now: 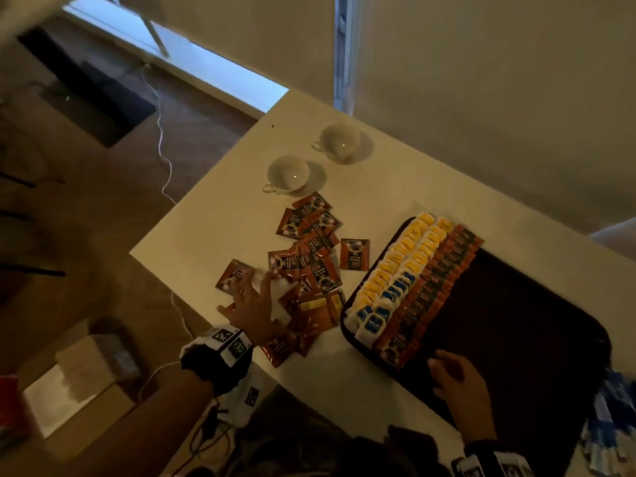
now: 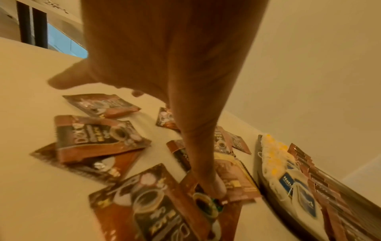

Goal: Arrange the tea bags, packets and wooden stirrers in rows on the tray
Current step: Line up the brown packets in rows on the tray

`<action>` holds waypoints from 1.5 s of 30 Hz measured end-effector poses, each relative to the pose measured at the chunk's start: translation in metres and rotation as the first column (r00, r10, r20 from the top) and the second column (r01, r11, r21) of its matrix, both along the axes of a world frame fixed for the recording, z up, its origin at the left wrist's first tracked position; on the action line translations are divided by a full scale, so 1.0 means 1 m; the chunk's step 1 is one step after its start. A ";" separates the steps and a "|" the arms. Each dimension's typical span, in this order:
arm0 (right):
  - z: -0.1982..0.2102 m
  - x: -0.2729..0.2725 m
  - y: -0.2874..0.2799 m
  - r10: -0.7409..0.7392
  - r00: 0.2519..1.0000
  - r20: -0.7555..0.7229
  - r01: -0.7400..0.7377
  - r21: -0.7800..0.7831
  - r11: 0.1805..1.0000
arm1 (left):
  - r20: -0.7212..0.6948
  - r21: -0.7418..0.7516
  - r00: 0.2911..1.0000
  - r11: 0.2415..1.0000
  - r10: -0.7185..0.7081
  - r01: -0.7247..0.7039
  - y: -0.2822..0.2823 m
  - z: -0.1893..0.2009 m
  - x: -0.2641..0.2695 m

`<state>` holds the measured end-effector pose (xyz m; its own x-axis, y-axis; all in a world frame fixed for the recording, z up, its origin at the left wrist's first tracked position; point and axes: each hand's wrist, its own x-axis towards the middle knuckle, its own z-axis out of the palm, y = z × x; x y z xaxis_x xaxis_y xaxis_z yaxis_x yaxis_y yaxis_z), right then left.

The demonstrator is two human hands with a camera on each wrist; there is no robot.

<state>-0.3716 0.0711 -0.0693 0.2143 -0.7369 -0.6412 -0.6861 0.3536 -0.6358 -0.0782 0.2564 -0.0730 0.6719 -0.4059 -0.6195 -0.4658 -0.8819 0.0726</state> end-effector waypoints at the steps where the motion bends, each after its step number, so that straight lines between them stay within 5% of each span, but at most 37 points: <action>1: 0.001 0.001 0.000 -0.004 1.000 0.014 0.004 0.002 1.000 | -0.005 0.017 1.000 1.000 0.026 -0.026 0.007 -0.008 0.001; 6: 0.008 0.005 -0.002 -0.041 0.998 0.057 0.039 0.029 0.999 | -0.025 0.082 0.999 0.996 0.030 -0.028 0.019 -0.035 -0.002; 10: 0.010 0.001 -0.001 -0.074 0.996 0.059 0.072 0.038 0.997 | 0.009 -0.093 0.973 0.969 0.230 -0.229 0.001 -0.016 -0.001; 16: 0.011 -0.010 0.003 -0.095 0.995 0.038 0.093 0.047 0.995 | -0.081 -0.298 0.980 0.934 0.182 -0.198 -0.026 0.000 0.014; 20: 0.013 -0.018 0.004 -0.142 0.990 0.021 0.141 0.048 0.989 | -0.060 -0.434 0.956 0.855 0.287 -0.284 -0.049 0.005 0.020; 29: 0.023 -0.025 -0.001 -0.177 0.984 -0.027 0.177 0.000 0.984 | -0.069 -0.181 0.997 0.983 0.021 -0.033 -0.125 -0.011 0.040; 36: 0.026 -0.031 0.001 -0.215 0.976 -0.039 0.215 0.004 0.977 | -0.017 -0.231 1.000 0.973 0.011 -0.015 -0.144 -0.008 0.049; 45: 0.029 -0.030 0.003 -0.212 0.977 -0.018 0.211 -0.022 0.977 | -0.264 -0.441 0.965 0.889 -0.001 -0.120 -0.143 0.003 0.062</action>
<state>-0.4015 0.0737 -0.0403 0.0396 -0.7766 -0.6288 -0.6100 0.4796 -0.6308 -0.0165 0.1130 -0.0700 0.5514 -0.6446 -0.5296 -0.3263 -0.7509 0.5742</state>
